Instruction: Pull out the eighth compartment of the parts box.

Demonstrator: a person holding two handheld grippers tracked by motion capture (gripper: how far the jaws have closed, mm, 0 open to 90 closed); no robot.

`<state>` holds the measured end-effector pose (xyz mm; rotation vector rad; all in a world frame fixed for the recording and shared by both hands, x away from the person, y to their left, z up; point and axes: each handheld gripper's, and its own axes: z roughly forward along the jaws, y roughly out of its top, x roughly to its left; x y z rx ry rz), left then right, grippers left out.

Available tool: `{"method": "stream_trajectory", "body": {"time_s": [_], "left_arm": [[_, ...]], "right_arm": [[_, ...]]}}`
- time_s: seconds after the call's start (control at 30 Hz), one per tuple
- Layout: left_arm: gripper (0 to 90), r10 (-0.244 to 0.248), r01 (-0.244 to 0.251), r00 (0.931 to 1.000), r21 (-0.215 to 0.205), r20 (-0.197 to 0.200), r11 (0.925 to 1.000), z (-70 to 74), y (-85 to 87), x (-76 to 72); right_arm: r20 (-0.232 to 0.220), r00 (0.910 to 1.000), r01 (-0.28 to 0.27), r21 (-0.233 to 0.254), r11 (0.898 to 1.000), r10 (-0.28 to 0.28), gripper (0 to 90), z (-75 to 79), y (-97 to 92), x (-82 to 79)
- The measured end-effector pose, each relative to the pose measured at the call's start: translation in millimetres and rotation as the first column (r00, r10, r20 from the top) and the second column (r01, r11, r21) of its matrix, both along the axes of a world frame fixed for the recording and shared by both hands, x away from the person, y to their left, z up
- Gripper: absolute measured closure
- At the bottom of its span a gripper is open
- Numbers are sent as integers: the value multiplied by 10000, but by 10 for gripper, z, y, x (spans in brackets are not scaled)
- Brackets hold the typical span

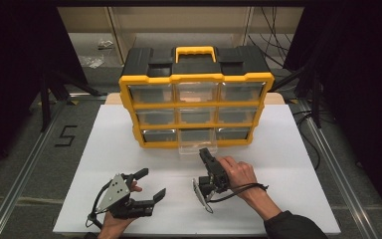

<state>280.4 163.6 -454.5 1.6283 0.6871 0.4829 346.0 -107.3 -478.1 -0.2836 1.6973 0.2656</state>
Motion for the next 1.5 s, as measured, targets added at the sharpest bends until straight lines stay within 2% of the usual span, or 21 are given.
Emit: {"method": "stream_trajectory", "body": {"time_s": [0.43,0.7,0.87,1.03,1.2,1.37,1.47,1.5], "left_arm": [[159,-10,10,10000,19,10,10000,0,-3,-2],[159,0,0,10000,7,9,10000,-1,1,0],[159,2,-2,10000,14,18,10000,0,1,-1],[159,-4,4,10000,29,14,10000,-1,-1,-1],[159,-3,3,10000,21,14,10000,0,1,-1],[159,-8,8,10000,32,-13,10000,-2,0,1],[159,-4,4,10000,26,-9,10000,-2,1,0],[160,-9,9,10000,29,-12,10000,-2,1,0]], "right_arm": [[-5,10000,-34,-43,10000,34,774,-21,-11,-21],[-164,9999,-15,38,10000,15,763,-5,-13,-16],[-372,9992,123,84,9999,-120,694,5,-17,-5],[-662,9978,-29,277,9996,47,613,68,-14,-13],[-1051,9942,-195,254,9995,220,543,97,-11,-29],[-1475,9887,-186,627,9979,277,485,146,-14,-37],[-1540,9874,-255,717,9971,363,455,187,-4,-50],[-1711,9847,-182,886,9959,332,451,194,-5,-61]]}}
